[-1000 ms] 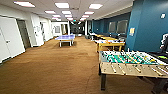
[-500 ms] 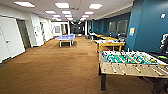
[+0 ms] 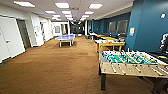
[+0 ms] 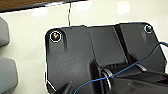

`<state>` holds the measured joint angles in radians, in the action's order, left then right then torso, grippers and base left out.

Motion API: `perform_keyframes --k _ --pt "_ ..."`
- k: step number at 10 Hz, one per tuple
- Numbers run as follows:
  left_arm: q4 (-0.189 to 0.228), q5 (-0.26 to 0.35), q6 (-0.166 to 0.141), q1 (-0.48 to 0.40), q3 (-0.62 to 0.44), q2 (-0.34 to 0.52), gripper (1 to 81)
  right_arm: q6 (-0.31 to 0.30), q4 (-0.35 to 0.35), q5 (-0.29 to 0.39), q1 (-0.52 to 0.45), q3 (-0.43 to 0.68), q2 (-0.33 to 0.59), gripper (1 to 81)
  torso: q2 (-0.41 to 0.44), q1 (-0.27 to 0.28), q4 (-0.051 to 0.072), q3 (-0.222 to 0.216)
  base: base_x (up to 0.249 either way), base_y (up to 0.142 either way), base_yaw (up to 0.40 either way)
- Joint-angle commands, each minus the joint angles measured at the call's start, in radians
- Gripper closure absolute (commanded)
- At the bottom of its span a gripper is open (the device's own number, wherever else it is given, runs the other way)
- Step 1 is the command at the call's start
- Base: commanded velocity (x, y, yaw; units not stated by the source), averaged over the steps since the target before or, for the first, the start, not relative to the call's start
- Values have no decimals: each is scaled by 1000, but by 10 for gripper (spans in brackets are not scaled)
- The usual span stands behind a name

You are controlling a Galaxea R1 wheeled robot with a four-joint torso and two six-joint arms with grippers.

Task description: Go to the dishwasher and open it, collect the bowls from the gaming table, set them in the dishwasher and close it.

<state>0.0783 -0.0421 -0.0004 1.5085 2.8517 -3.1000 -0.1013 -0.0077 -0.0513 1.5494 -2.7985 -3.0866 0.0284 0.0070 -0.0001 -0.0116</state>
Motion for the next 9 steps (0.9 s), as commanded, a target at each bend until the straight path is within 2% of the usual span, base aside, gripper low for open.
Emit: perform_keyframes --k 1,9 --pt "0 48 2 -60 2 1 10 2 -8 51 -54 1 -6 10 0 0 0 0 89 0 0" --pt "-2 47 2 -60 2 0 10 3 -8 53 -56 1 -8 10 0 -1 0 0 112 0 0"
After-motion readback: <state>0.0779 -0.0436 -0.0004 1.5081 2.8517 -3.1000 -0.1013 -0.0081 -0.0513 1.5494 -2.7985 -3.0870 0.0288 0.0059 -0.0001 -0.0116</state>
